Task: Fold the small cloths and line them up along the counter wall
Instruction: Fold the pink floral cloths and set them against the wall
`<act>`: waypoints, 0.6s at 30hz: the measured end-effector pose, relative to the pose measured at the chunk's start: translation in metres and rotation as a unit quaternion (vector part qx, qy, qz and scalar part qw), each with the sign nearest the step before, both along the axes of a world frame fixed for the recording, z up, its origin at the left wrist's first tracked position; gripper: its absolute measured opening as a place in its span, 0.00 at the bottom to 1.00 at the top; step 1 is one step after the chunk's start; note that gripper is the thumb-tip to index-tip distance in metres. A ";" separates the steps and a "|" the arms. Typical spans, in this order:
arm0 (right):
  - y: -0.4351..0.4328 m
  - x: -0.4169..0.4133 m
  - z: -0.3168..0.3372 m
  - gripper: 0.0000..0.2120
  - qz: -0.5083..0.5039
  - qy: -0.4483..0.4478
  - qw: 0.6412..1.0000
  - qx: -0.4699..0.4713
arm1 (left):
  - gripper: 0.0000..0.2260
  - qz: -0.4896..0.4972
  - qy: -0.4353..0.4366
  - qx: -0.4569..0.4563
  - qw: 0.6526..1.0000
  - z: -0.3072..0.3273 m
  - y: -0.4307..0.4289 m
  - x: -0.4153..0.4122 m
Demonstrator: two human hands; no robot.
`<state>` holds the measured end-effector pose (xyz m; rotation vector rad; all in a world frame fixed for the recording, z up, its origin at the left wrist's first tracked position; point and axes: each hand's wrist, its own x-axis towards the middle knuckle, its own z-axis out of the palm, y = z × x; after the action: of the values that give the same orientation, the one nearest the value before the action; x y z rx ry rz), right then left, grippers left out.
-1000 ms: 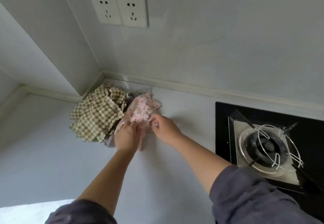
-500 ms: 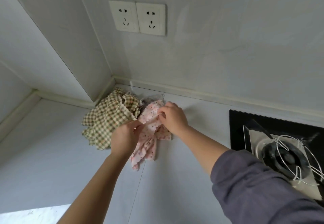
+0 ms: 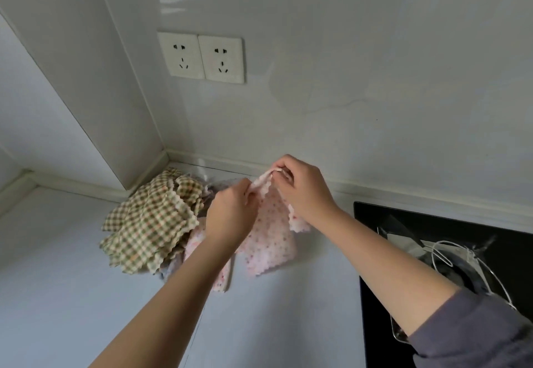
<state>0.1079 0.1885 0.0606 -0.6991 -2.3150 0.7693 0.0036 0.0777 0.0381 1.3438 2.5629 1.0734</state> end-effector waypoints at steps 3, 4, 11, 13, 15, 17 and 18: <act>0.020 0.015 -0.025 0.05 -0.001 -0.025 0.999 0.049 | 0.07 0.000 -0.063 0.045 0.997 -0.017 0.009 0.004; 0.025 0.020 -0.034 0.06 -0.003 -0.047 0.997 0.065 | 0.07 0.005 -0.086 0.057 0.995 -0.023 0.010 0.006; 0.019 0.056 -0.072 0.07 -0.037 -0.005 0.996 -0.082 | 0.05 -0.099 -0.050 -0.019 0.994 -0.067 -0.002 0.023; 0.004 0.071 -0.076 0.10 -0.034 0.034 0.993 -0.108 | 0.07 -0.108 0.009 -0.040 0.993 -0.080 -0.013 0.033; -0.014 0.088 -0.077 0.12 -0.038 0.078 0.989 -0.118 | 0.08 -0.121 0.025 -0.019 0.992 -0.090 -0.028 0.043; -0.036 0.108 -0.077 0.09 -0.022 0.080 0.990 -0.118 | 0.07 -0.132 0.016 0.014 0.991 -0.095 -0.048 0.053; -0.050 0.119 -0.079 0.05 0.006 0.062 0.989 -0.132 | 0.06 -0.134 0.008 0.035 0.990 -0.096 -0.059 0.060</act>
<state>0.2272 0.1388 -0.0185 -0.7300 -2.1289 1.1071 0.0636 0.0191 -0.0583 1.6592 2.2869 1.1146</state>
